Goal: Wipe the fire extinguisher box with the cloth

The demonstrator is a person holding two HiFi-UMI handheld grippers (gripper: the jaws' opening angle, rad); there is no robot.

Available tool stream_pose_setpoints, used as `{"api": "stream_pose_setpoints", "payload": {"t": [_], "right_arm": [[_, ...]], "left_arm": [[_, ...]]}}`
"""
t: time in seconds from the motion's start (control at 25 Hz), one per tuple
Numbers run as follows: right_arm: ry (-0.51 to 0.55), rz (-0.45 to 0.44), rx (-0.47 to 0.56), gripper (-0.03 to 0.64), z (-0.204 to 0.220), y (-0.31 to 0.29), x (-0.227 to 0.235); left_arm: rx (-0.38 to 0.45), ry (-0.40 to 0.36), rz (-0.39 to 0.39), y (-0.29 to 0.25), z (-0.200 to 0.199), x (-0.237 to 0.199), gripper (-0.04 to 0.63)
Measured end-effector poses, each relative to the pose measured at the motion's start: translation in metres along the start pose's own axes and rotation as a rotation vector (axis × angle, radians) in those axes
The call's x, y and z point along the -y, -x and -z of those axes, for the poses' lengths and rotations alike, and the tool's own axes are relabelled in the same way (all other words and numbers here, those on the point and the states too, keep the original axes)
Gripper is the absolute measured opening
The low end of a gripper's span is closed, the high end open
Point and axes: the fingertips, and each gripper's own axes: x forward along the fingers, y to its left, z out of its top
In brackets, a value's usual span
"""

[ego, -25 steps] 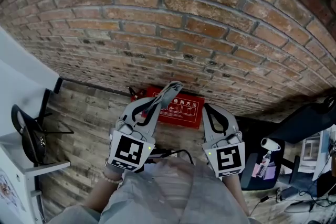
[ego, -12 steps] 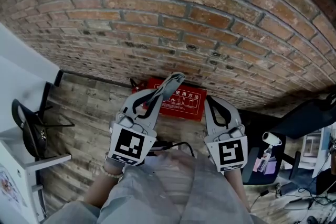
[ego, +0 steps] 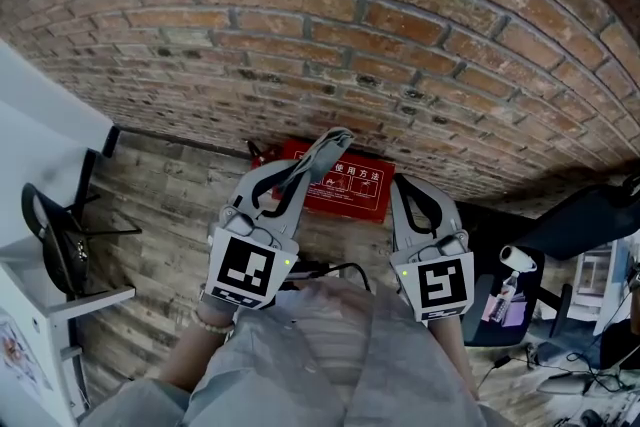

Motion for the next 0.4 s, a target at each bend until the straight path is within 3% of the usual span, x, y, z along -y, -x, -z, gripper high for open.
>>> {"api": "stream_pose_setpoints", "payload": {"t": [0.4], "right_arm": [[-0.001, -0.003, 0.000, 0.011, 0.0036, 0.0045, -0.0010]], "left_arm": [[-0.003, -0.001, 0.002, -0.0005, 0.0013, 0.0037, 0.011]]}}
